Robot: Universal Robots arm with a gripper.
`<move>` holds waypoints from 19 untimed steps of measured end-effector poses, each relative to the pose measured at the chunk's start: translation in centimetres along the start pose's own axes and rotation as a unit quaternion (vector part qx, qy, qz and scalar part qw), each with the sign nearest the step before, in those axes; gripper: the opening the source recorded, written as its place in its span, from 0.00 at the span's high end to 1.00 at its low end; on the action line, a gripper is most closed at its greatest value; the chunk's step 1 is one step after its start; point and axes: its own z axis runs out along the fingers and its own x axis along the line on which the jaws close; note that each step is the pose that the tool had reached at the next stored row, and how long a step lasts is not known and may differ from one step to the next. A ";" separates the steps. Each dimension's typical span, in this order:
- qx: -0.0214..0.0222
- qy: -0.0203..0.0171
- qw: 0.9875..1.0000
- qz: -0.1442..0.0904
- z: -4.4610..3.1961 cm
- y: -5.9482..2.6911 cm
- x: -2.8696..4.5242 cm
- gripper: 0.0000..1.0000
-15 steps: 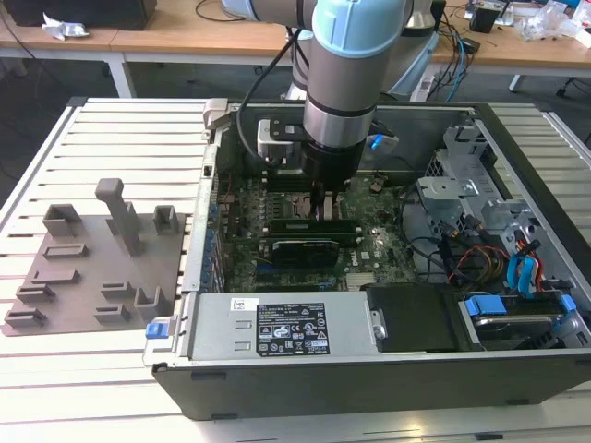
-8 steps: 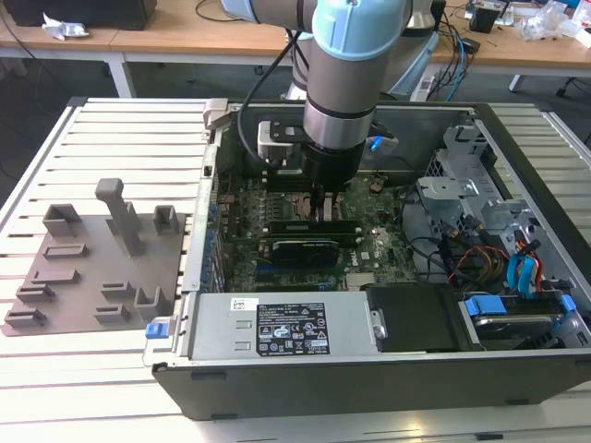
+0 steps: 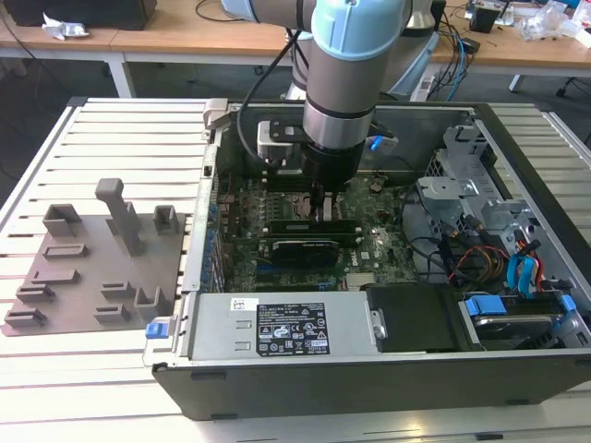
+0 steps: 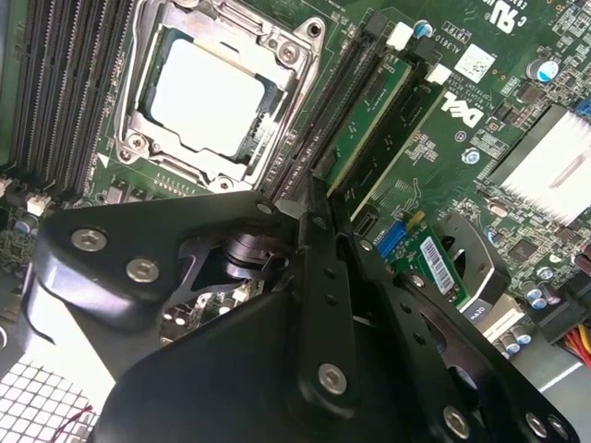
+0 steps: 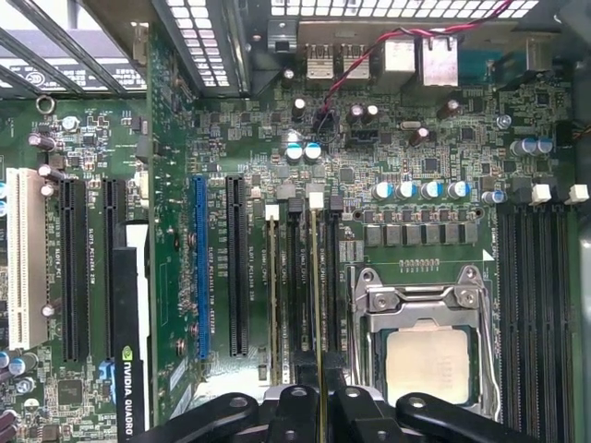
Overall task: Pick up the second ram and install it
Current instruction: 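Insert the second ram into the second slot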
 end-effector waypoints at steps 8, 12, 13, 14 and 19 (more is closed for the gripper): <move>0.000 -0.004 1.000 0.001 0.19 -0.31 0.15 0.87; 0.000 -0.004 1.000 0.001 0.19 -0.33 0.15 0.87; 0.000 -0.004 1.000 0.001 0.19 -0.33 0.16 0.87; 0.000 -0.004 1.000 0.001 0.19 -0.33 0.17 0.87; 0.000 -0.005 1.000 0.003 -0.01 -0.33 0.14 0.87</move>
